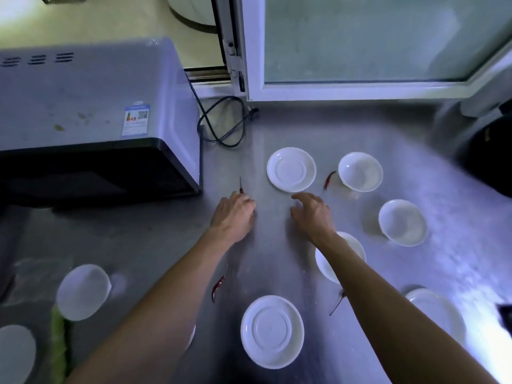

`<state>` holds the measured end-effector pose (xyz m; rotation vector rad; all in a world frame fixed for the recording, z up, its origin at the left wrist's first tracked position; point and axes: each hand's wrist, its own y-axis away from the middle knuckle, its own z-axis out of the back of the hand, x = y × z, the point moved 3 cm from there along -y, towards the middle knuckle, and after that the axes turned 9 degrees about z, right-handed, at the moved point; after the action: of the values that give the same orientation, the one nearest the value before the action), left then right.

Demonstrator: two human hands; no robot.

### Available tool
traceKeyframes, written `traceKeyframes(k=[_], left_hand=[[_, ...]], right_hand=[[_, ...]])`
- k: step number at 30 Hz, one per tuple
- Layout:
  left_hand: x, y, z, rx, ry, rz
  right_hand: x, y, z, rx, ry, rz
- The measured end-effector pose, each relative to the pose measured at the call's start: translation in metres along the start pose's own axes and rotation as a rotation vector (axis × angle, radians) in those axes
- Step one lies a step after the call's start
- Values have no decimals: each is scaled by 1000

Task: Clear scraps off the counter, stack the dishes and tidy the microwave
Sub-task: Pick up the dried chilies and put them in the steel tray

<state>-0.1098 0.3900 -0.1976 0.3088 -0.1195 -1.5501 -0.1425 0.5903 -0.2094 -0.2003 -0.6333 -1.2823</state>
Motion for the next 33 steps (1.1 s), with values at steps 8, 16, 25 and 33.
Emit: traceKeyframes(k=[8, 16, 25, 33], left_hand=[[4, -24, -13, 55, -190, -87], [11, -41, -14, 13, -245, -98], [11, -46, -13, -55, -92, -68], [-17, -47, 1, -115, 16, -90]], right_hand=[[-7, -10, -4, -63, 1, -25], [-7, -18, -10, -123, 18, -40], [-24, -24, 7, -196, 22, -119], [-39, -35, 10, -215, 164, -149]])
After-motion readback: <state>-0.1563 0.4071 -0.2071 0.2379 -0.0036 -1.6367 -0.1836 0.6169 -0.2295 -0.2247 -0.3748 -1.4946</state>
